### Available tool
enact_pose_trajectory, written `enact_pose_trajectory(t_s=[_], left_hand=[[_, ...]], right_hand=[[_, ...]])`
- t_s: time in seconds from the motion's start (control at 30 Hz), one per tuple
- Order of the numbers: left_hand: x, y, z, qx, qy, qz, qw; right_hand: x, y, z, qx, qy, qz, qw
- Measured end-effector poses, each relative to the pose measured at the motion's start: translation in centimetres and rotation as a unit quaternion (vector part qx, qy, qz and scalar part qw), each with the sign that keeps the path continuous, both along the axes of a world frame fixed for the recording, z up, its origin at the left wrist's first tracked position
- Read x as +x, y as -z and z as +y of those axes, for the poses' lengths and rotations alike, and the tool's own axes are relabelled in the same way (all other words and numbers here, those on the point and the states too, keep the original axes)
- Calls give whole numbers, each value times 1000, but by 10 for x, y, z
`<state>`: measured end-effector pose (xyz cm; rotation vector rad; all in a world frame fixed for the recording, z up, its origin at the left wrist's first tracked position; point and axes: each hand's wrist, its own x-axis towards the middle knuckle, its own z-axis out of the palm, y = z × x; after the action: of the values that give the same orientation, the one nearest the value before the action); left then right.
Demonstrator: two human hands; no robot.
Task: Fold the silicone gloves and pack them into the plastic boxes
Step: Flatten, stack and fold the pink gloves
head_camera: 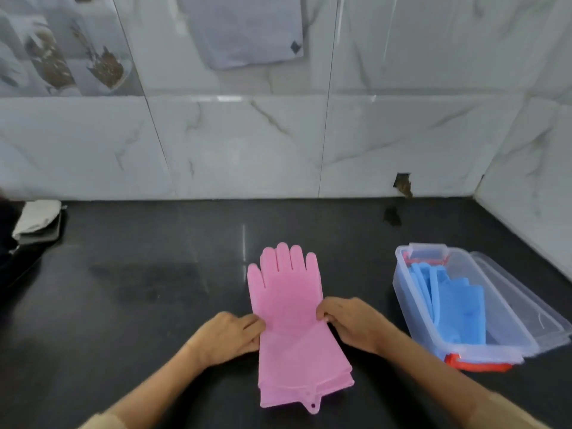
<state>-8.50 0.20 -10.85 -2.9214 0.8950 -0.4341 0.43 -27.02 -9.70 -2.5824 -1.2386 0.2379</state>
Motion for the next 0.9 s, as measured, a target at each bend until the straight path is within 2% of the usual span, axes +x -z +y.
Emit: enact_pose_trajectory(t_s=[0.07, 0.13, 0.23, 0.3, 0.4, 0.53, 0.67, 0.77, 0.9], left_hand=[[5, -5, -7, -150, -94, 42, 983], [16, -7, -17, -273, -250, 105, 923], [33, -14, -31, -298, -451, 180, 822], [43, -20, -38, -278, -522, 233, 771], [57, -28, -48, -268, -582, 296, 709], [74, -37, -45, -231, -583, 372, 684], [78, -51, -34, -248, -554, 457, 650], [75, -51, -32, -261, -533, 473, 651], [69, -47, -34, -280, -532, 447, 662]], right_hand=[[9, 0, 7, 60, 74, 90, 991], [20, -2, 15, 114, 158, 177, 965], [32, -9, 31, 88, 231, 212, 945], [36, -14, 42, 39, 241, 223, 944], [44, -18, 54, -18, 250, 203, 946], [57, -28, 64, -56, 277, 277, 919], [68, -37, 69, -85, 265, 369, 887], [74, -32, 65, -78, 271, 397, 874], [68, -28, 54, -9, 267, 379, 886]])
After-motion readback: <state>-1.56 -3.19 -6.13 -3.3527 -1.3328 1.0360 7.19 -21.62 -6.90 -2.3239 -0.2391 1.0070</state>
